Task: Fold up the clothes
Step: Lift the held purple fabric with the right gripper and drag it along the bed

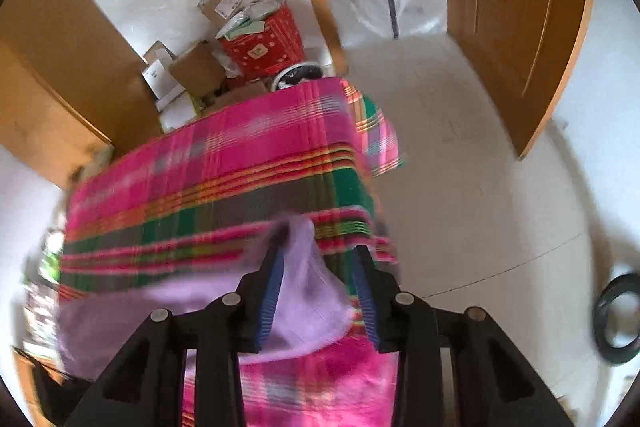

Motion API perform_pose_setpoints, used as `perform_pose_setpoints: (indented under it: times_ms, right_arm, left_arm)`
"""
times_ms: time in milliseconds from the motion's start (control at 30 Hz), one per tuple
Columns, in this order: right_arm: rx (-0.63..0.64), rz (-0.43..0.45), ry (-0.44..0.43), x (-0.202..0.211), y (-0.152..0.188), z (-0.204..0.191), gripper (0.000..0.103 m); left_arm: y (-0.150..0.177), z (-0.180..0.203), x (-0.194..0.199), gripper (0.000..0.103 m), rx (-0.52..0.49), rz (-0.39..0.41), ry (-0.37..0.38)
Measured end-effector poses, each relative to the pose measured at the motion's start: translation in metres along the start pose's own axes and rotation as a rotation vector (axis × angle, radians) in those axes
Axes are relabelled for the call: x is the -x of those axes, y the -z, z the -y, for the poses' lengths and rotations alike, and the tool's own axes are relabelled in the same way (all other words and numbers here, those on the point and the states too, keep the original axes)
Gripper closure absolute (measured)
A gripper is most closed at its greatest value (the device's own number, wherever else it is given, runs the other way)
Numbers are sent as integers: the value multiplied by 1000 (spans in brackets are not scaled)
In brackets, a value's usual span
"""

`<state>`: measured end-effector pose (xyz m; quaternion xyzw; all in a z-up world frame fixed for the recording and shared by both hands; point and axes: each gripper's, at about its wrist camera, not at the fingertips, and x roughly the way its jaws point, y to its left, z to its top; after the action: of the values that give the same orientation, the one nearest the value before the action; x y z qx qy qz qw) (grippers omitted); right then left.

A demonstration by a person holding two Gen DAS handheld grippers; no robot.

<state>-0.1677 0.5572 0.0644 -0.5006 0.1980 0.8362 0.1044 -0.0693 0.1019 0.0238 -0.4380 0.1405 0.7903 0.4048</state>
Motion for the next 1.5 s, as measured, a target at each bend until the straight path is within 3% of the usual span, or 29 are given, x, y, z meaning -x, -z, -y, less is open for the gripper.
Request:
perform_pose_setpoints:
  times_ms: [133, 267, 500, 600, 1000, 1100, 1233, 1333, 1367, 1400, 1500]
  right_arm:
    - [-161, 33, -184, 17, 8, 20, 66]
    - [-139, 32, -66, 6, 18, 25, 66]
    - [-134, 39, -131, -28, 52, 24, 66]
    - [-182, 34, -170, -39, 56, 25, 66]
    - [-231, 70, -191, -49, 60, 24, 66]
    - [-241, 79, -197, -48, 62, 26, 66]
    - [-259, 88, -193, -47, 65, 28, 67]
    - [-273, 95, -190, -46, 67, 30, 79]
    - [-277, 98, -189, -46, 68, 30, 87]
    - [-282, 100, -188, -46, 69, 31, 91]
    - [-296, 107, -185, -45, 71, 32, 94]
  left_arm:
    - [-1, 5, 1, 96, -6, -1, -21]
    - [-1, 9, 3, 96, -11, 5, -45]
    - [-5, 16, 12, 96, -29, 57, -109]
    - [-8, 22, 14, 87, -71, 84, -107]
    - [-17, 39, -18, 79, -196, -15, -115]
    - [-23, 39, -22, 75, -194, -23, -123]
    - [-33, 32, -28, 72, -121, -30, -124]
    - [-34, 35, -30, 79, -124, -16, -127]
    - [-33, 34, -29, 92, -118, -12, -121]
    - [-32, 34, -28, 97, -114, -3, -113]
    - [-29, 33, -23, 100, -106, 21, -86]
